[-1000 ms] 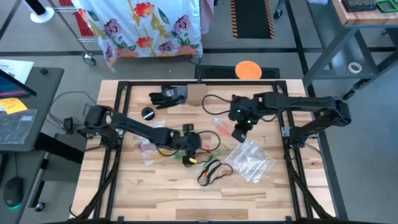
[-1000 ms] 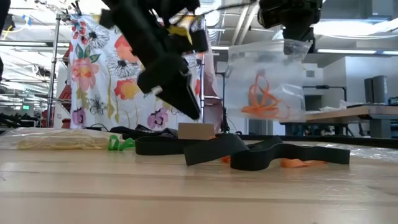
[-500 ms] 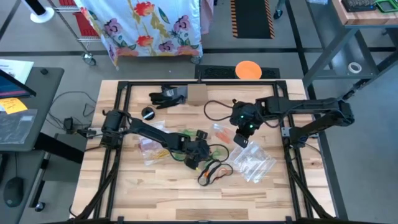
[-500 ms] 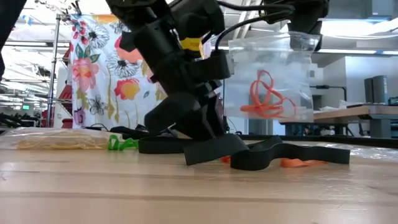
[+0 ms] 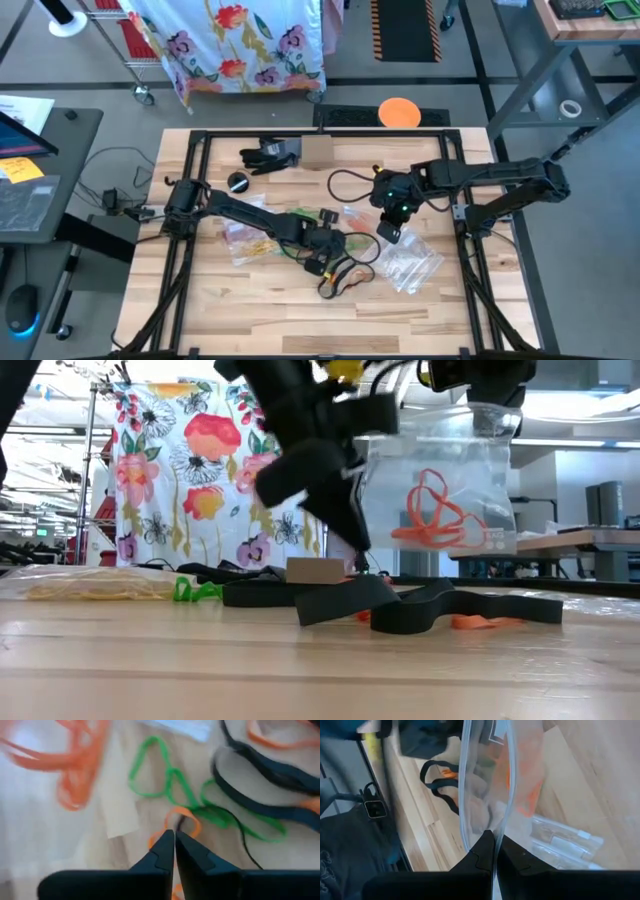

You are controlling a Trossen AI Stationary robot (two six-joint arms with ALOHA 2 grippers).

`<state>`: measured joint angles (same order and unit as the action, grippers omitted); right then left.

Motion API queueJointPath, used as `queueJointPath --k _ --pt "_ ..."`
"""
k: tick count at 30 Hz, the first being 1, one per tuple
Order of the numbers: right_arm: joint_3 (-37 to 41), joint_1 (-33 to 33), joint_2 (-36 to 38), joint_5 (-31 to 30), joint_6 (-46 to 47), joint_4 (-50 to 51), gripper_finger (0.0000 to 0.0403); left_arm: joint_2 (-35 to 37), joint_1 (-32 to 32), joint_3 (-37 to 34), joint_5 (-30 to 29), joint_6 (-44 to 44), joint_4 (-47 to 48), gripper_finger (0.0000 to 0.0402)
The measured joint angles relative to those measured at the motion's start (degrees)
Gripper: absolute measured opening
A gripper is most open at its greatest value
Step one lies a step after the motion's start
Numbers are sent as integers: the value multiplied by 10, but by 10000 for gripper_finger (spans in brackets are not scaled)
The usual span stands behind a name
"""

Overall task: Sort rubber bands
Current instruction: Put the orange rubber band into the transparent zip tie

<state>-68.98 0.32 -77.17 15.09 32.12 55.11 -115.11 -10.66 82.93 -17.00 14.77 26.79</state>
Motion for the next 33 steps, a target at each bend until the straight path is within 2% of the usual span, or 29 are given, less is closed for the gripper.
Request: queueJointPath --k 7,10,15,21,27,30,33 --pt "0 0 0 -1 0 0 5 12 -19 39 -86 -59 103 1" --pt "0 0 0 -1 -4 0 5 23 -27 33 -62 -77 125 1" --pt "-1 1 0 -1 -5 -5 5 1 -28 22 16 -35 61 3" --pt "-1 1 0 3 0 -9 5 -43 -28 22 26 36 9 4" --pt "-1 2 0 4 -1 -9 5 -47 -27 24 -55 60 -30 15" --pt "-1 2 0 4 -5 -8 5 -37 -28 29 -100 6 -15 28" --pt "-1 2 0 5 -7 -8 5 -24 -30 29 -116 0 38 31"
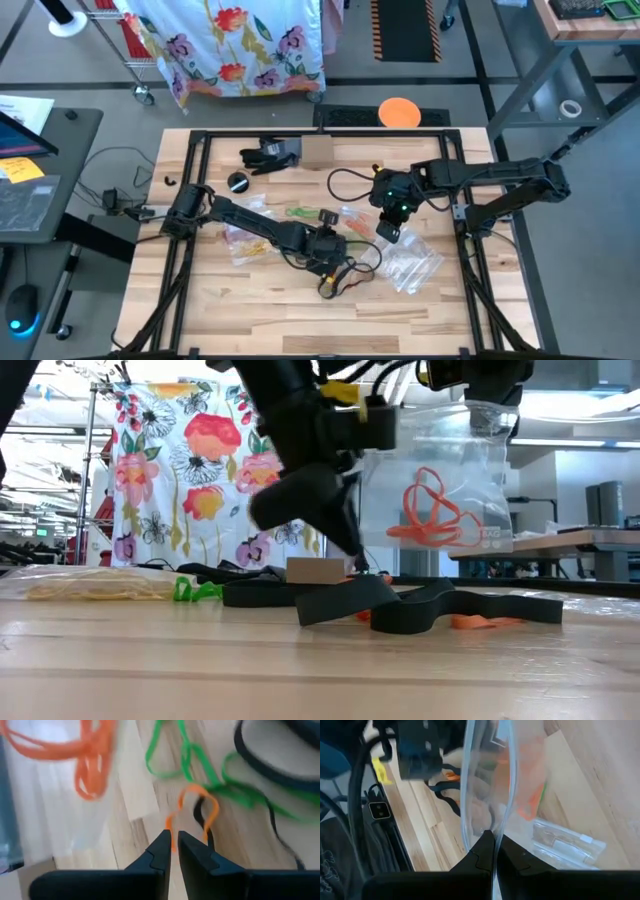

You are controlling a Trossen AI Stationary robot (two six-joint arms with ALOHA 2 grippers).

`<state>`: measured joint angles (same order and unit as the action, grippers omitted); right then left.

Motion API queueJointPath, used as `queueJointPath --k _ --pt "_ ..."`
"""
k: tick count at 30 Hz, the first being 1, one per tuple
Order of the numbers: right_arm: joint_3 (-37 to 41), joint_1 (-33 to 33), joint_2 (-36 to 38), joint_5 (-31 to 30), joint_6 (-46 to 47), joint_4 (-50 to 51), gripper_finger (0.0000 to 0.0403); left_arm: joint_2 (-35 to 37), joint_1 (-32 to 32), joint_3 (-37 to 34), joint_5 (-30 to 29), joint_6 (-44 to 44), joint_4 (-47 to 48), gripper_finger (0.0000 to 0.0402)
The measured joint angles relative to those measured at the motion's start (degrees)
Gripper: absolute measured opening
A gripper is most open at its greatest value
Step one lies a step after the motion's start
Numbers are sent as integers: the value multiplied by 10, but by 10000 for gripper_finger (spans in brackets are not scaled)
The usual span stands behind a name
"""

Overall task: Sort rubber bands
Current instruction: Put the orange rubber band into the transparent zip tie

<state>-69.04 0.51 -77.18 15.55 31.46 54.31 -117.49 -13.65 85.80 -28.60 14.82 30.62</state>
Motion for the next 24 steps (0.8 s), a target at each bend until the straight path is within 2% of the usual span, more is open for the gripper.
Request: queueJointPath --k 3,5,8,10,13,19,24 --pt "0 0 0 0 0 0 5 12 -3 -20 -6 11 3 29" --pt "0 -1 0 0 0 0 5 36 -2 -60 7 32 -62 29" --pt "0 -1 0 -1 0 1 5 99 11 -147 66 64 -173 28" --pt "0 -1 0 -1 0 1 5 140 23 -198 93 66 -242 28" --pt "0 0 0 -1 0 -1 5 173 35 -245 103 39 -317 28" --pt "0 8 0 -1 0 -1 5 154 56 -267 106 -2 -330 43" --pt "0 8 0 0 0 -4 5 145 59 -267 90 -19 -354 104"
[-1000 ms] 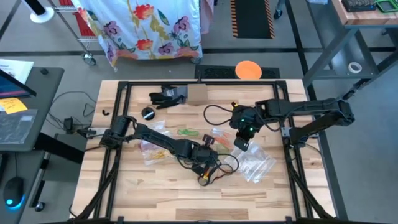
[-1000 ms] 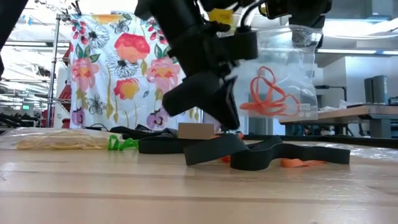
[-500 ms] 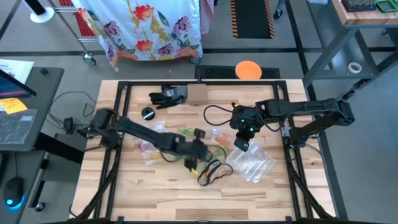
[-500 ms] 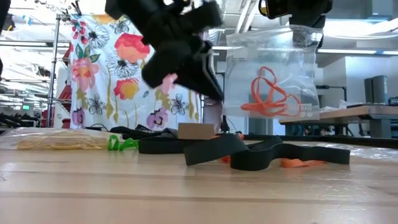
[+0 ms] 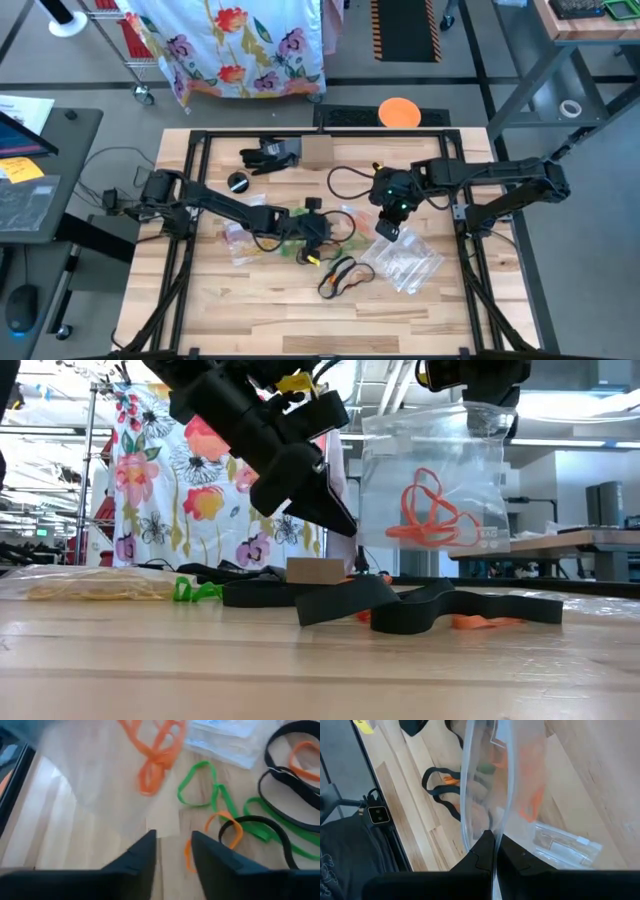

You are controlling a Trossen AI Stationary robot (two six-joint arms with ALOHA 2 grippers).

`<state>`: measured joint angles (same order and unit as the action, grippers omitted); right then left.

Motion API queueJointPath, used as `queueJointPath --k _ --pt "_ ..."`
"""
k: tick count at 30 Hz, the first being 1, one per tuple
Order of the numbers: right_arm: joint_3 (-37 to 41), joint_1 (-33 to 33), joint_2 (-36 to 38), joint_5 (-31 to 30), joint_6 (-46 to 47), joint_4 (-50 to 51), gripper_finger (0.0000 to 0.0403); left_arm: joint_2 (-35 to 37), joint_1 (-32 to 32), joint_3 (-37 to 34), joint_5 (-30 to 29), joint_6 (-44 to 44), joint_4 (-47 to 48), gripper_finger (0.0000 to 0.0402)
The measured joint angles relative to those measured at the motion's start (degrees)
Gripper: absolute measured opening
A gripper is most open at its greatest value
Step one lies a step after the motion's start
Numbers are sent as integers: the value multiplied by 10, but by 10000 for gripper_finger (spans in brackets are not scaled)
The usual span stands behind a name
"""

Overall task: Sort rubber bands
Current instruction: Put the orange rubber band into the transparent zip tie

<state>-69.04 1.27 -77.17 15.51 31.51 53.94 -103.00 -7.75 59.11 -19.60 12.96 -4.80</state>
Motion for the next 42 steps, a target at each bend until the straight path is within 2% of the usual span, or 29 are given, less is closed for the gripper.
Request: queueJointPath --k 3,5,8,22,29,38,42 --pt "0 -1 0 0 0 0 5 0 0 0 -2 -27 3 154" --pt "0 -1 0 0 0 0 5 0 2 1 29 -80 27 180" --pt "0 -1 0 0 -3 0 5 -1 5 0 71 -90 73 198" --pt "0 -1 0 0 0 -2 5 -41 16 0 61 -57 18 201" --pt "0 -1 0 0 0 -2 5 -61 18 6 91 -58 -2 201" --pt "0 -1 0 -1 0 0 5 -87 18 28 94 -30 30 200" --pt "0 -1 0 -2 0 0 5 -84 18 29 87 -10 33 182"
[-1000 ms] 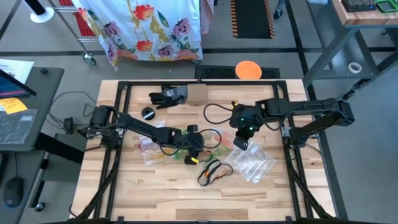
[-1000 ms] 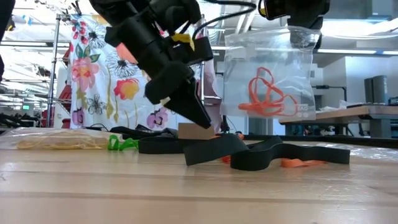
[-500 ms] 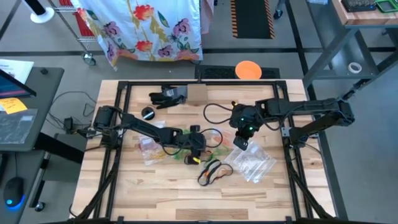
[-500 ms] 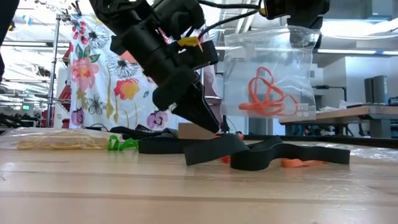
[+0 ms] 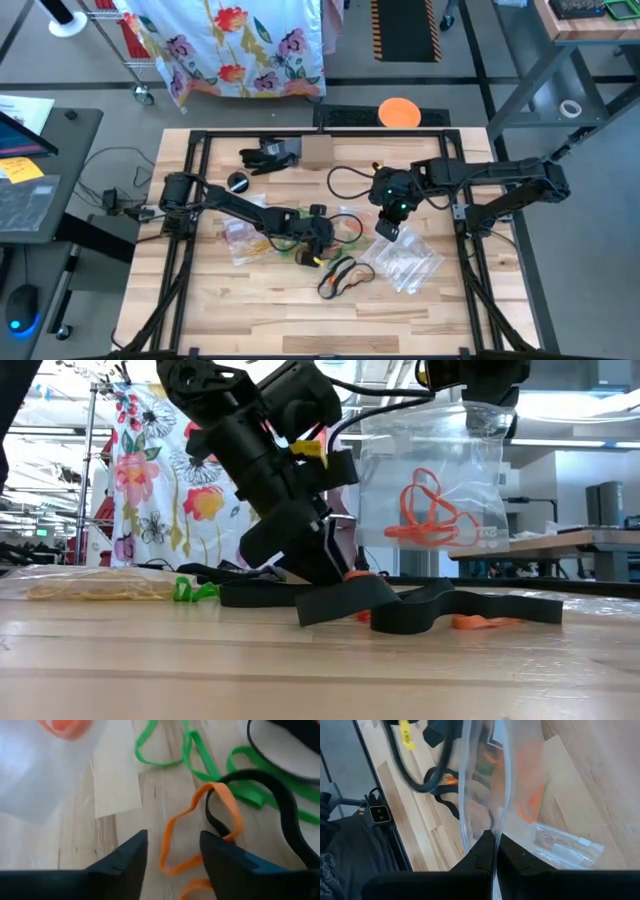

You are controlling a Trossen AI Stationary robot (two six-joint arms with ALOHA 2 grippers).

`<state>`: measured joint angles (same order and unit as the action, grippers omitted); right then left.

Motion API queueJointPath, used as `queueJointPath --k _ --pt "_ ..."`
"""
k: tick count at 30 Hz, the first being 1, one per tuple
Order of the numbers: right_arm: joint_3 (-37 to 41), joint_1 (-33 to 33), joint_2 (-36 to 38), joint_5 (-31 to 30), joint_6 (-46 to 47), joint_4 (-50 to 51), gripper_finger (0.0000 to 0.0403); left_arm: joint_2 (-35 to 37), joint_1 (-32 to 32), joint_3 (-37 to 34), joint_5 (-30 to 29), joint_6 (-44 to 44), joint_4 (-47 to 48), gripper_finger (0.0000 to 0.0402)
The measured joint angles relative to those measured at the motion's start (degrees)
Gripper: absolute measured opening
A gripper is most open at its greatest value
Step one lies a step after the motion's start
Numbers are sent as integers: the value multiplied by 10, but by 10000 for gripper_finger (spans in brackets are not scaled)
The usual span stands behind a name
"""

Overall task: Sort rubber bands
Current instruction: Put the orange rubber band into the transparent zip tie

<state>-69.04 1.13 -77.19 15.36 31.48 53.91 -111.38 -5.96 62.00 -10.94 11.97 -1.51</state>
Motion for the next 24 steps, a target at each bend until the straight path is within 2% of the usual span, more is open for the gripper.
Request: queueJointPath --k 3,8,10,16,21,24 --pt "0 -2 0 0 0 0 5 -3 0 0 1 9 7 146" --pt "0 -4 0 -1 0 0 5 -3 0 0 7 22 9 38" --pt "0 -4 0 -1 0 0 5 -3 0 0 20 30 9 11" --pt "0 -4 0 -1 0 0 5 11 0 -1 17 39 24 1" --pt "0 -8 0 -1 0 0 5 77 -12 2 13 27 46 1" --pt "0 -8 0 -1 -1 0 5 110 -22 2 44 -3 70 0"
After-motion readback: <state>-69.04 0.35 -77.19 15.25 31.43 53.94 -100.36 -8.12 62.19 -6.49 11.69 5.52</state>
